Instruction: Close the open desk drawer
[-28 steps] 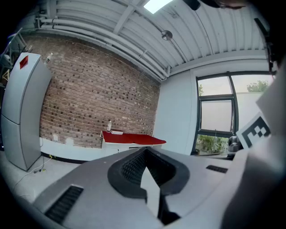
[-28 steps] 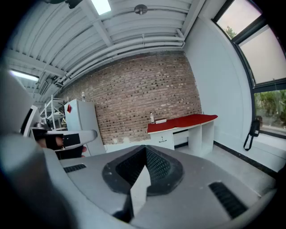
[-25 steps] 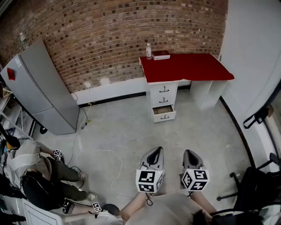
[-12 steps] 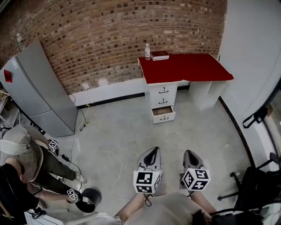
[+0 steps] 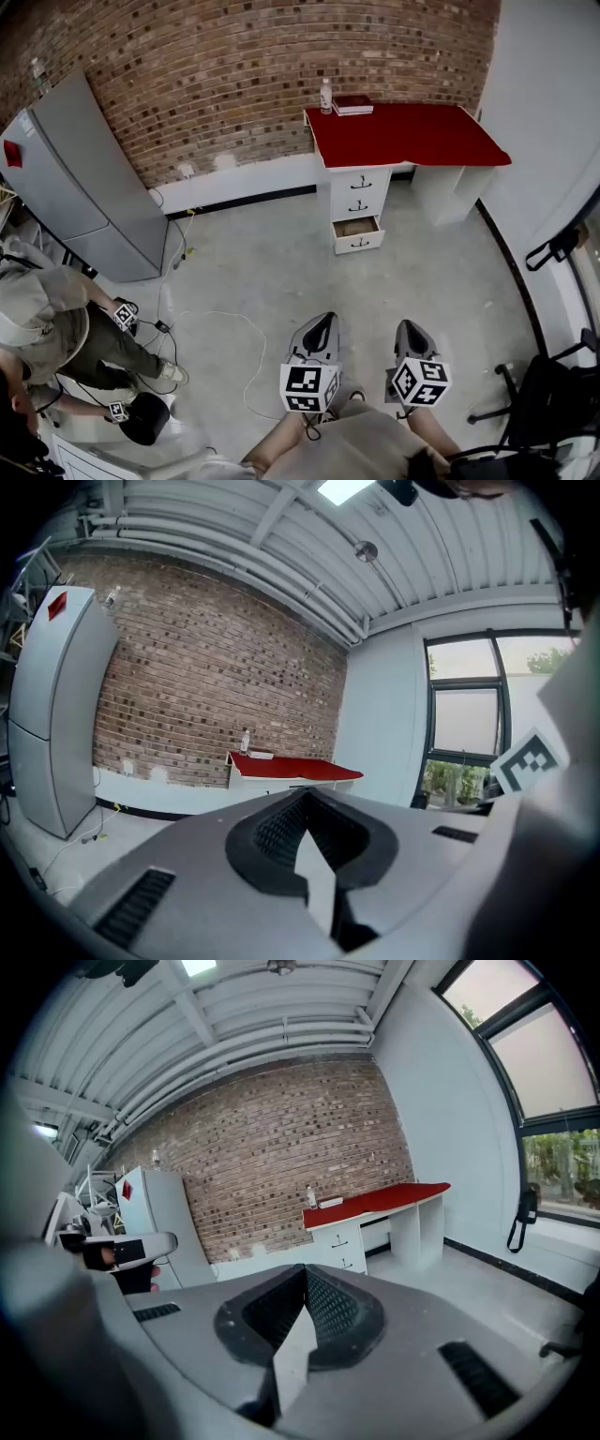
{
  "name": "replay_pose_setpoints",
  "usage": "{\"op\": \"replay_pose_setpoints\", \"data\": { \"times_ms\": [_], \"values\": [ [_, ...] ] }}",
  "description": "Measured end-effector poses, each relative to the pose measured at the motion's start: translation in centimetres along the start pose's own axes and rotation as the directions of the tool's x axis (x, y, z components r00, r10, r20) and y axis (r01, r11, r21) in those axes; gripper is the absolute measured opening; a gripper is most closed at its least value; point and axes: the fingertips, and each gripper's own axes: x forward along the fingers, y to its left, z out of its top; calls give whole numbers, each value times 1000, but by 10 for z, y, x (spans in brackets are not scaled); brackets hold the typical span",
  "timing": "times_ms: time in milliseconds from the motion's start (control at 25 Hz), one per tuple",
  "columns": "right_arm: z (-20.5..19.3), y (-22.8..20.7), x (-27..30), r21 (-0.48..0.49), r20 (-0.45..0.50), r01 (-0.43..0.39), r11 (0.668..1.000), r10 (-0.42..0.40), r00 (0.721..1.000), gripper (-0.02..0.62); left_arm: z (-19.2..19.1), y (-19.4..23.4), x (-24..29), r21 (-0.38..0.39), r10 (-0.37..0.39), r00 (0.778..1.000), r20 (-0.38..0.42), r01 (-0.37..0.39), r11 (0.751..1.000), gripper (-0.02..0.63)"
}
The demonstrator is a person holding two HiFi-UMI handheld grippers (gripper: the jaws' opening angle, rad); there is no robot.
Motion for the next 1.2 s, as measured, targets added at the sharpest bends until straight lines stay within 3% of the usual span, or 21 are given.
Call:
{"op": "replay_pose_setpoints", "data": {
  "times_ms": [360, 680, 1200],
  "values": [
    [6, -16, 53, -5, -26, 9, 1000, -9, 1000, -2, -3, 26, 47, -23, 24, 1000, -12, -24, 999, 8],
    [43, -38, 111, -6, -13, 5, 1000, -5, 1000, -2, 20, 42, 108, -9, 37, 999, -1, -37, 999, 8],
    [56, -92, 197, 11, -91, 27, 1000, -26, 996, -2, 19, 57, 200, -5, 39, 998, -41, -39, 999, 8]
  ]
}}
